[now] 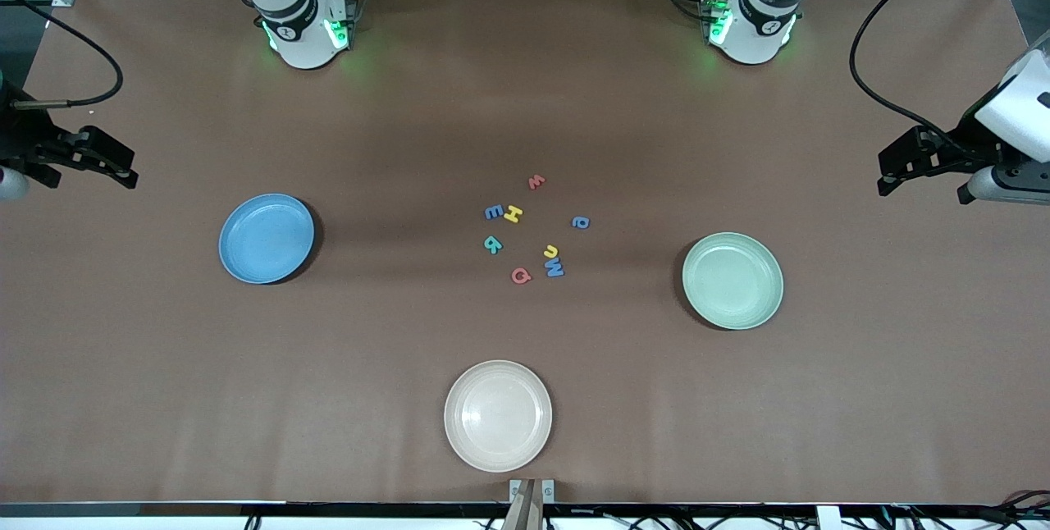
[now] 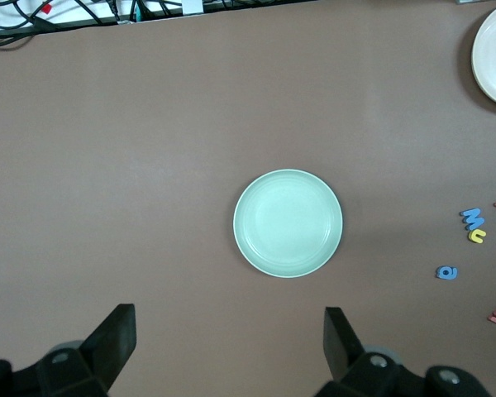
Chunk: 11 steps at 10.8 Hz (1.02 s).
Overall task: Sort upper and lower case letters into plates
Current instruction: 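Move the left gripper over the scattered foam letters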
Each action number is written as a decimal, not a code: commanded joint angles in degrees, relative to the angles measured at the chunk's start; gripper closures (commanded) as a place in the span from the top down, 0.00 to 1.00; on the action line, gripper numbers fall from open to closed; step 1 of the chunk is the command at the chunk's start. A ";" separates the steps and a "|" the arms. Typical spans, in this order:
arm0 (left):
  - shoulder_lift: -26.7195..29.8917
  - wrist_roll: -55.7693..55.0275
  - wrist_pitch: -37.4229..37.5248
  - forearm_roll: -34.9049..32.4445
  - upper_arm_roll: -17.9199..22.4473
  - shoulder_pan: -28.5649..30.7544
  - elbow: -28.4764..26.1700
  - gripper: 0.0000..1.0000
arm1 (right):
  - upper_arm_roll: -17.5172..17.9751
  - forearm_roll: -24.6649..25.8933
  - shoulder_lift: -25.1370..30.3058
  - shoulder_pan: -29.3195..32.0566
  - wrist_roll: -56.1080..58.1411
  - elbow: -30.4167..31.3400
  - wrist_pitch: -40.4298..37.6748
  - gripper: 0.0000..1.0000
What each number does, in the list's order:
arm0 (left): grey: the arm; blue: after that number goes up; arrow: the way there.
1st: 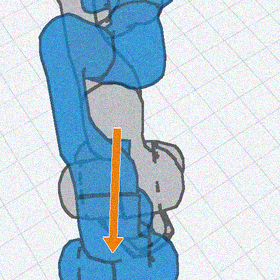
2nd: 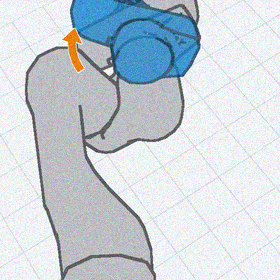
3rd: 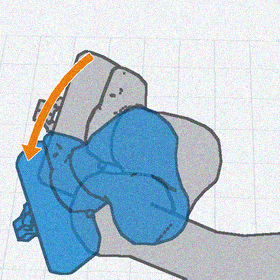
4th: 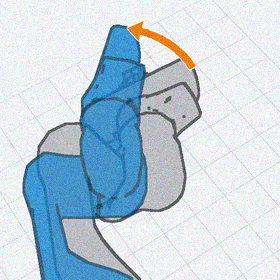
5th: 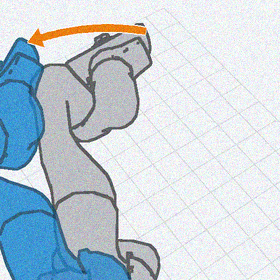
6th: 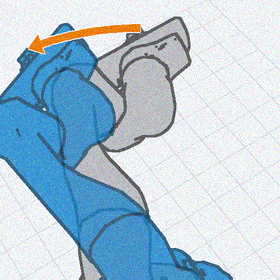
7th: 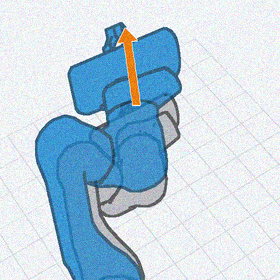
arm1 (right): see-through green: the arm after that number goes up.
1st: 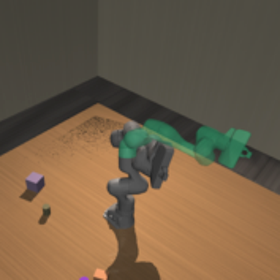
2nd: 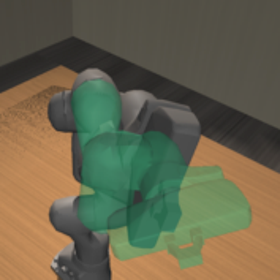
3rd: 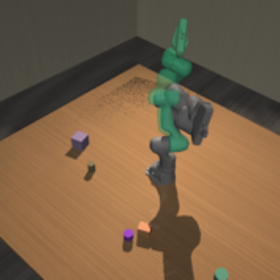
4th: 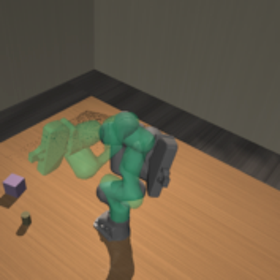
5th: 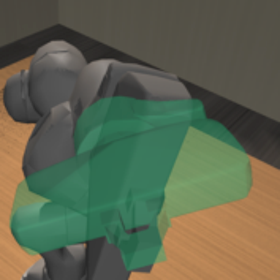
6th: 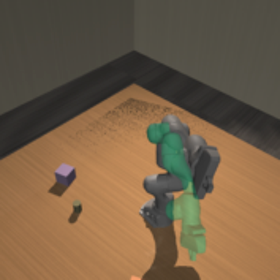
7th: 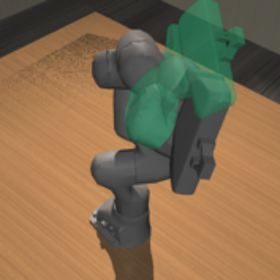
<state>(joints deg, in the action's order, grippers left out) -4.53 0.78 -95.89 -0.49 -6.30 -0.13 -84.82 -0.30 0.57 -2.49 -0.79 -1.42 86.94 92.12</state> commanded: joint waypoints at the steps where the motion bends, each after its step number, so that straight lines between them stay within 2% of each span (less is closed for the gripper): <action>1: 0.57 0.20 -0.17 -1.09 -0.29 0.13 -0.26 1.00 | -0.93 -3.10 1.77 0.42 -0.42 1.46 -0.28 1.00; 3: 0.14 -0.25 0.00 -1.26 -0.47 -0.57 -0.79 1.00 | -0.85 -3.21 4.67 0.96 -0.33 6.19 3.21 1.00; 4: -3.26 -0.16 0.96 -0.83 -0.99 -1.53 -1.14 1.00 | -0.85 -3.29 5.21 1.23 -0.07 7.09 3.94 1.00; 6: -3.12 -0.34 3.87 -1.52 -3.97 -3.12 -1.66 1.00 | -0.85 -3.29 5.12 1.23 0.02 7.10 3.86 1.00; 8: -4.43 0.36 4.57 -1.62 -8.80 -3.12 -2.37 1.00 | -0.85 -3.29 5.21 1.23 0.11 7.10 3.77 1.00; 11: -8.82 0.28 4.14 -0.48 -11.45 -5.91 -2.02 1.00 | -0.76 -3.29 5.12 1.23 0.11 6.92 3.77 1.00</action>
<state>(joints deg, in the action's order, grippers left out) -10.88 0.74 -91.99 -0.63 -16.66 -4.56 -87.63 -1.34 -1.34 1.00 -0.13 -1.46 92.26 95.27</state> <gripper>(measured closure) 0.000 0.000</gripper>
